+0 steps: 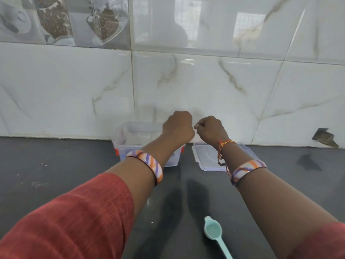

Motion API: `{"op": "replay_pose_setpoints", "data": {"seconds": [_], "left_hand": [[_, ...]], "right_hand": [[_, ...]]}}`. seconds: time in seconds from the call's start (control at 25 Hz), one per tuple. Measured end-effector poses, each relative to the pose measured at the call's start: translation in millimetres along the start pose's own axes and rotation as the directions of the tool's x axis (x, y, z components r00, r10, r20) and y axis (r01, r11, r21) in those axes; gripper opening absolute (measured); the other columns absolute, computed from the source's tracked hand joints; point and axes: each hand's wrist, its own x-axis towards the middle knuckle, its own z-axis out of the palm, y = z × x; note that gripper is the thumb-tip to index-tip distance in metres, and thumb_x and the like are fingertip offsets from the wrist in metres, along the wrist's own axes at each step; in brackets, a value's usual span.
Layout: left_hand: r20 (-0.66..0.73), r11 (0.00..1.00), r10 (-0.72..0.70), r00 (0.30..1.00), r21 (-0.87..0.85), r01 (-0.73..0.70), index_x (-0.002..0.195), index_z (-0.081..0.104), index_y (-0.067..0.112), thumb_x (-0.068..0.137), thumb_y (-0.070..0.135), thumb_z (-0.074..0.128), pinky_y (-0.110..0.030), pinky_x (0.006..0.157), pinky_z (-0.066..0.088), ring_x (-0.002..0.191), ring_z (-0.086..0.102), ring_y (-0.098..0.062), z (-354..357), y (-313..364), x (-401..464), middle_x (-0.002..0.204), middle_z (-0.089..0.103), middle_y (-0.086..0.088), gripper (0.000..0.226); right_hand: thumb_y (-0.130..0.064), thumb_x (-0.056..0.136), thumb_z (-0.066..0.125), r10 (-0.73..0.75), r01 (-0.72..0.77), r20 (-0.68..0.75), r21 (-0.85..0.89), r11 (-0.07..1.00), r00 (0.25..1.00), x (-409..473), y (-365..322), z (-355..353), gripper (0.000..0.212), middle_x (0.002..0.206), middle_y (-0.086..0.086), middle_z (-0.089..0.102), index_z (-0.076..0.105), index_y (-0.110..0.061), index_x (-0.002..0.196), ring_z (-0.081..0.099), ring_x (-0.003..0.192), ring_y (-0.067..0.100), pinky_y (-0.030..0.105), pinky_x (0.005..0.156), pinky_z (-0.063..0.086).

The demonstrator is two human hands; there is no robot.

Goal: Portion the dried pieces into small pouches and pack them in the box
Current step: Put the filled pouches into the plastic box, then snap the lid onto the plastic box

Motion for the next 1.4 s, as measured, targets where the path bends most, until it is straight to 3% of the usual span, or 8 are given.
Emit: {"op": "replay_pose_setpoints", "data": {"seconds": [0.28, 0.56, 0.72, 0.84, 0.92, 1.04, 1.24, 1.4], "left_hand": [[0.44, 0.981, -0.157, 0.884, -0.037, 0.192, 0.131, 0.044, -0.001, 0.096, 0.014, 0.04, -0.034, 0.104, 0.038, 0.127, 0.046, -0.031, 76.0, 63.8, -7.2, 0.138, 0.046, -0.018, 0.039], [0.351, 0.794, -0.456, 0.818, -0.254, 0.552, 0.115, 0.052, -0.002, 0.089, 0.01, 0.051, -0.03, 0.077, 0.046, 0.11, 0.057, -0.029, 98.6, 63.5, -3.7, 0.121, 0.057, -0.017, 0.029], [0.273, 0.679, -0.51, 0.816, -0.454, 0.577, 0.109, 0.054, -0.002, 0.086, 0.001, 0.053, -0.023, 0.055, 0.043, 0.086, 0.055, -0.026, 93.3, 64.9, -4.4, 0.097, 0.055, -0.015, 0.023], [0.188, 0.655, -0.464, 0.866, -0.585, 0.478, 0.086, 0.06, 0.007, 0.074, -0.008, 0.057, -0.021, 0.053, 0.037, 0.071, 0.043, -0.024, 81.1, 61.9, -1.2, 0.075, 0.049, -0.01, 0.019], [0.091, 0.547, -0.503, 0.86, -0.737, 0.398, 0.075, 0.063, 0.013, 0.073, -0.006, 0.054, -0.026, 0.061, 0.039, 0.069, 0.043, -0.023, 62.5, 57.1, 1.3, 0.072, 0.051, -0.009, 0.021], [0.045, 0.307, -0.603, 0.797, -0.909, 0.283, 0.072, 0.061, 0.009, 0.094, 0.023, 0.046, -0.03, 0.074, 0.043, 0.078, 0.054, -0.023, 20.3, 53.6, -1.4, 0.078, 0.059, -0.004, 0.03], [0.102, -0.084, -0.564, 0.82, -0.994, 0.066, 0.074, 0.051, 0.012, 0.094, 0.027, 0.053, -0.028, 0.081, 0.049, 0.079, 0.053, -0.017, -44.1, 19.5, -7.4, 0.083, 0.054, -0.001, 0.025], [0.124, -0.005, -0.6, 0.79, -0.988, 0.151, 0.059, 0.045, 0.004, 0.083, -0.004, 0.048, -0.021, 0.048, 0.028, 0.053, 0.033, -0.018, -74.1, -45.4, -15.4, 0.061, 0.035, -0.007, 0.025]], "right_hand": [[-0.01, 0.093, 0.042, 0.315, -0.294, 0.086, -0.197, 0.935, 0.945, -18.4, 112.6, -62.5, 0.029, 0.073, 0.009, 0.044, 0.04, -0.007, 0.065, 0.044, 0.085, 0.027, 0.027, 0.072, 0.038], [-0.005, 0.1, 0.028, 0.351, -0.32, 0.16, -0.193, 0.928, 0.923, -13.0, 160.0, -79.8, 0.032, 0.097, 0.024, 0.054, 0.056, 0.01, 0.105, 0.049, 0.091, 0.024, 0.027, 0.07, 0.042], [0.001, 0.094, 0.037, 0.454, -0.447, 0.064, -0.095, 0.889, 0.889, -10.1, 170.6, -108.4, 0.038, 0.064, 0.006, 0.031, 0.029, -0.011, 0.058, 0.039, 0.068, 0.021, 0.016, 0.051, 0.027], [0.01, 0.083, 0.044, 0.457, -0.418, -0.155, 0.23, 0.879, 0.876, -7.4, 163.2, -122.7, 0.017, 0.08, 0.024, 0.058, 0.061, 0.011, 0.084, 0.056, 0.085, 0.031, 0.022, 0.065, 0.043], [0.008, 0.08, 0.05, 0.475, -0.32, -0.208, 0.509, 0.799, 0.855, -10.6, 144.6, -130.6, 0.032, 0.083, 0.015, 0.062, 0.066, -0.001, 0.107, 0.057, 0.071, 0.027, 0.022, 0.06, 0.047], [0.007, 0.087, 0.042, 0.477, -0.211, -0.127, 0.778, 0.592, 0.869, -10.1, 106.7, -133.2, 0.026, 0.072, 0.005, 0.055, 0.062, -0.01, 0.089, 0.04, 0.051, 0.014, 0.013, 0.038, 0.036], [-0.003, 0.089, 0.037, 0.395, -0.106, 0.025, 0.977, 0.185, 0.918, -13.2, 38.9, -104.7, 0.023, 0.078, 0.006, 0.06, 0.056, -0.007, 0.077, 0.057, 0.067, 0.017, 0.022, 0.068, 0.05], [-0.009, 0.094, 0.04, 0.179, -0.177, 0.154, 0.977, 0.117, 0.972, -17.6, -3.3, -58.0, 0.025, 0.063, 0.001, 0.069, 0.059, -0.007, 0.079, 0.064, 0.056, 0.011, 0.019, 0.054, 0.051]]}}
